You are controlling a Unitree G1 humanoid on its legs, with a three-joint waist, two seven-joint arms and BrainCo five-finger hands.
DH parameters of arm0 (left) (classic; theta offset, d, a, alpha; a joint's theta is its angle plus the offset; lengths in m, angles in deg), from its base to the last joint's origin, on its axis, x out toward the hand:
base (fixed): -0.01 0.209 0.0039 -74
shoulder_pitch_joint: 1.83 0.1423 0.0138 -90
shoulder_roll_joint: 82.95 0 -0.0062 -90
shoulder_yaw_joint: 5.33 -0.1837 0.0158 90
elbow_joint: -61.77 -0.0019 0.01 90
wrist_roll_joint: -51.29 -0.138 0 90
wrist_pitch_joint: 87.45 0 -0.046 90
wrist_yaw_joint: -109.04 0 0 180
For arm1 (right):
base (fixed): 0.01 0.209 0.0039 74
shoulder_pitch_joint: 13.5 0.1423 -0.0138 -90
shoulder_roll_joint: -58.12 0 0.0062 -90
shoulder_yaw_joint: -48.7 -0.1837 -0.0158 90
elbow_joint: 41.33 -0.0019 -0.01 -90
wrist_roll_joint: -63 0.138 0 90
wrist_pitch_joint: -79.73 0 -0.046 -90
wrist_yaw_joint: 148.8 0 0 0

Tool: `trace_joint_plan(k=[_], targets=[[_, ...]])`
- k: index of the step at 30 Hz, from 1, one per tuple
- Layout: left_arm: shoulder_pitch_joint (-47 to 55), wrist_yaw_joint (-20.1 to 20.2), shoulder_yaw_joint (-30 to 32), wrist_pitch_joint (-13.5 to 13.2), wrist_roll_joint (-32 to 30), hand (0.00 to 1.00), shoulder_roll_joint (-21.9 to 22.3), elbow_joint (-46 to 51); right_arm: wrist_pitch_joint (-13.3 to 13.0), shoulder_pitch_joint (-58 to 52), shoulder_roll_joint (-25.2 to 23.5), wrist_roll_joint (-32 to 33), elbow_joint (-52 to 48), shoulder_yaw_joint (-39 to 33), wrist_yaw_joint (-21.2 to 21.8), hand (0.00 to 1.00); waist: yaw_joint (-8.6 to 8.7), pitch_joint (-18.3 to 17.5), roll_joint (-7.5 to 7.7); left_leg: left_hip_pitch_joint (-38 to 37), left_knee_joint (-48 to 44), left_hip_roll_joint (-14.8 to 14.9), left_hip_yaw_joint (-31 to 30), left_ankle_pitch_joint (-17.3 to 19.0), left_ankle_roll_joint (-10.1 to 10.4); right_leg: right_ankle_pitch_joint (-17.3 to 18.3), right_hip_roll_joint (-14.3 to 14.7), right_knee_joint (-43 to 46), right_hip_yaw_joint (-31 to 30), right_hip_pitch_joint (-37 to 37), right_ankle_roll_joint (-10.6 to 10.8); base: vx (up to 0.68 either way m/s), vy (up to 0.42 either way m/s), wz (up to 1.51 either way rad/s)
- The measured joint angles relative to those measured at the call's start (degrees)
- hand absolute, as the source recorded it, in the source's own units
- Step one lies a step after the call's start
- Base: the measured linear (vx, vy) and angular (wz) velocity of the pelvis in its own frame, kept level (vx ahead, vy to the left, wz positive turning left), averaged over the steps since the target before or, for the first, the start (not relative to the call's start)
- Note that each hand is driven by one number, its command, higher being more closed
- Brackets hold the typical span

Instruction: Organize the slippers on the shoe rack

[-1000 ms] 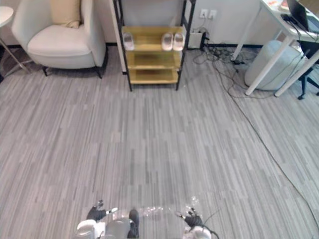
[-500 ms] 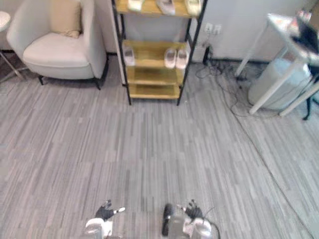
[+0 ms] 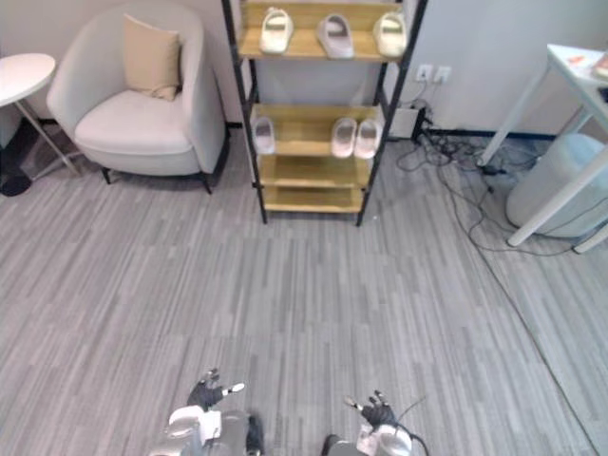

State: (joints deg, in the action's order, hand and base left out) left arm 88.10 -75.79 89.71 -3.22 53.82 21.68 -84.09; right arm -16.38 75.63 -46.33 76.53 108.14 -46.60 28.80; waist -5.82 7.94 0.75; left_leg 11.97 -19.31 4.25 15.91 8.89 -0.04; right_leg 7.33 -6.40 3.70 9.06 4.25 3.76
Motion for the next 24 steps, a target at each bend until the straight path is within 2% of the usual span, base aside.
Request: trace_joint_plan(k=[3, 4, 5, 6, 7, 8, 9, 10, 12, 14, 15, 16, 17, 18, 19, 20, 21, 23, 24], targets=[[1.06, -0.01, 0.85, 0.08, -0.06, 0.00, -0.17, 0.00, 0.00, 0.32, -1.16, -0.09, -0.22, 0.02, 0.09, 0.00, -0.82, -0.47, 0.04, -4.39, -0.37, -0.41, 2.37, 0.27, -0.47, -2.37, -1.05, 3.62, -3.03, 1.20, 0.10, 0.37, 0.166, -0.36], [1.68, 0.01, 0.35, 0.09, -0.08, 0.00, 0.07, -0.13, -0.15, -0.51, -1.49, -0.14, -0.49, 0.07, 0.20, 0.00, -0.78, -1.51, 0.14, -7.02, 2.68, -1.09, 2.38, 0.80, -1.18, -1.37, -1.55, 10.38, -3.81, -1.22, 1.58, 0.25, 0.114, -0.42], [1.82, 0.03, -0.95, 0.02, -0.08, 0.00, 0.35, -0.43, -0.18, -1.02, -1.49, -0.15, -0.65, 0.06, 0.23, 0.00, -0.67, -2.37, -0.43, -8.90, 5.17, -1.31, 2.26, 2.68, -1.34, 0.03, -1.84, 19.76, -4.70, -5.22, 3.75, 0.25, 0.120, -0.24], [1.39, 0.06, -2.53, 0.06, -0.14, 0.00, 0.29, -0.86, -0.15, -1.49, -1.57, -0.16, -1.08, 0.04, 0.26, 0.00, -0.45, -2.22, -0.32, -11.42, 7.07, -1.95, 2.14, 4.98, -1.17, 0.44, -2.81, 31.40, -5.58, -10.10, 5.06, 0.27, 0.102, -0.01], [0.26, 0.04, -3.79, 0.17, -0.09, 0.00, -0.57, -1.06, 0.00, -1.48, -1.77, -0.21, -2.45, 0.66, 0.33, 0.00, -0.14, -1.38, 1.38, -13.67, 7.23, -3.59, 1.85, 5.66, -1.62, -0.92, -5.20, 43.09, -6.31, -15.17, 5.51, 0.25, 0.051, 0.15], [0.18, 0.03, -4.09, 0.34, -0.08, 0.00, -0.71, -1.23, -0.09, -1.55, -1.63, -0.23, -2.59, 0.96, 0.36, 0.00, 0.57, -1.05, 1.65, -15.17, 7.10, -4.21, 1.49, 6.44, -1.74, -0.77, -6.58, 48.55, -5.79, -17.11, 4.70, 0.42, 0.025, 0.31], [0.15, 0.02, -4.49, 0.46, -0.08, 0.00, -0.64, -2.00, -0.16, -1.44, -1.29, -0.29, -2.50, 0.90, 0.34, 0.00, 1.35, -1.06, 1.91, -17.90, 7.33, -4.16, 0.49, 7.28, -1.75, 1.31, -7.60, 52.60, -2.89, -18.43, 2.30, 0.37, -0.011, 0.37], [0.06, -0.01, -4.47, 0.76, -0.10, 0.00, -0.58, -2.46, -0.16, -1.39, -1.10, -0.45, -2.50, 0.90, 0.32, 0.00, 1.84, -0.97, 1.88, -20.94, 8.80, -3.60, -0.45, 7.42, -1.79, 3.89, -7.71, 53.03, 0.37, -19.04, 0.73, 0.46, -0.048, 0.44], [-0.27, -0.01, -4.47, 1.09, -0.09, 0.00, -0.66, -3.06, -0.39, -1.06, -0.97, -1.37, -2.56, 0.80, 0.37, 0.00, 2.86, -0.94, 1.47, -23.40, 10.63, -1.98, -1.56, 7.39, -1.73, 6.69, -6.42, 48.49, 4.94, -20.71, -1.01, 0.33, -0.092, 0.42], [-0.51, -0.02, -4.48, 1.15, -0.08, 0.00, -0.76, -3.42, -0.42, -0.08, -0.43, -2.26, -2.30, 0.74, 0.64, 0.00, 3.33, -0.67, 1.04, -24.46, 11.17, 0.14, -2.84, 7.39, -1.72, 6.23, -3.04, 34.65, 7.36, -23.58, -1.90, 0.43, -0.193, 0.40], [-0.31, -0.02, -4.49, 1.15, -0.08, 0.00, -0.81, -3.43, -0.43, 0.05, -0.14, -2.26, -2.18, 0.76, 0.67, 0.00, 3.35, -0.61, 1.07, -25.13, 11.25, 0.57, -3.82, 7.40, -1.69, 2.54, -0.78, 24.52, 6.37, -23.97, -2.58, 0.43, -0.226, 0.32], [-0.13, -0.01, -4.56, 1.15, -0.08, 0.00, -0.89, -3.44, -0.41, -0.11, -0.01, -2.26, -2.06, 0.89, 0.66, 0.00, 3.39, -0.63, 1.36, -25.60, 11.25, 0.38, -4.36, 7.53, -1.47, -1.19, 0.24, 18.10, 5.13, -23.67, -2.88, 0.48, -0.257, 0.44], [-0.08, 0.01, -4.62, 1.14, -0.10, 0.00, -1.67, -3.58, -0.49, -0.73, 0.35, -2.14, -1.72, 0.94, 0.76, 0.00, 4.02, -0.10, 3.02, -27.28, 11.05, -1.06, -6.13, 8.40, 1.09, -14.15, 0.73, 8.92, 2.35, -21.87, -5.82, 0.46, -0.225, 0.10], [-0.48, 0.05, -4.45, 1.08, -0.10, 0.00, -0.31, -4.77, -0.50, 1.13, 2.24, -2.29, -0.99, 0.88, 0.69, 0.00, 3.60, 0.28, -0.87, -27.85, 10.93, 1.76, -7.53, 8.87, 2.31, -13.57, 3.38, 9.96, 2.67, -21.08, -6.00, 0.44, -0.194, 0.00], [-0.72, 0.09, -4.42, 1.05, -0.11, 0.00, -0.27, -5.05, -0.56, 1.49, 2.77, -2.30, -0.63, 0.82, 0.69, 0.00, 3.62, 0.25, -1.27, -27.83, 10.88, 1.86, -8.42, 8.40, 2.64, -12.16, 3.66, 9.97, 2.51, -21.03, -5.95, 0.46, -0.191, -0.32], [-1.51, 0.02, -4.40, 1.06, -0.11, 0.00, 0.27, -5.81, -0.45, 2.24, 3.51, -2.30, 0.47, 0.26, 0.72, 0.00, 3.79, 0.39, -2.82, -28.05, 10.27, 3.13, -9.49, 7.29, 3.51, -10.18, 5.03, 10.78, 2.93, -21.01, -6.34, 0.38, -0.157, -0.08], [-1.65, 0.03, -4.37, 1.06, -0.12, 0.00, 0.25, -5.89, -0.22, 2.14, 3.29, -2.30, 1.33, -0.41, 0.74, 0.00, 4.05, 0.49, -2.97, -27.70, 8.53, 3.74, -10.43, 6.72, 4.29, -9.01, 5.46, 11.31, 3.19, -20.56, -6.53, 0.45, -0.211, -0.02], [-1.41, 0.15, -3.53, 1.10, -0.12, 0.00, 0.87, -6.58, -0.06, 1.35, 3.27, -2.27, 2.10, -1.27, 0.73, 0.00, 4.21, 0.94, -3.05, -23.12, -6.38, 5.48, -13.38, 5.01, 7.04, -6.28, 6.71, 9.79, 4.50, -15.88, -6.88, 0.36, -0.175, 0.26], [-1.76, 0.26, -2.34, 1.11, -0.10, 0.00, 1.20, -5.42, -0.07, 0.36, 3.31, -2.24, 1.73, -0.79, 0.78, 0.00, 4.31, 1.25, -2.73, -17.72, -18.63, 6.33, -14.03, 0.17, 7.24, -5.22, 6.88, 8.89, 4.86, -13.00, -7.03, 0.28, -0.124, 0.26]])
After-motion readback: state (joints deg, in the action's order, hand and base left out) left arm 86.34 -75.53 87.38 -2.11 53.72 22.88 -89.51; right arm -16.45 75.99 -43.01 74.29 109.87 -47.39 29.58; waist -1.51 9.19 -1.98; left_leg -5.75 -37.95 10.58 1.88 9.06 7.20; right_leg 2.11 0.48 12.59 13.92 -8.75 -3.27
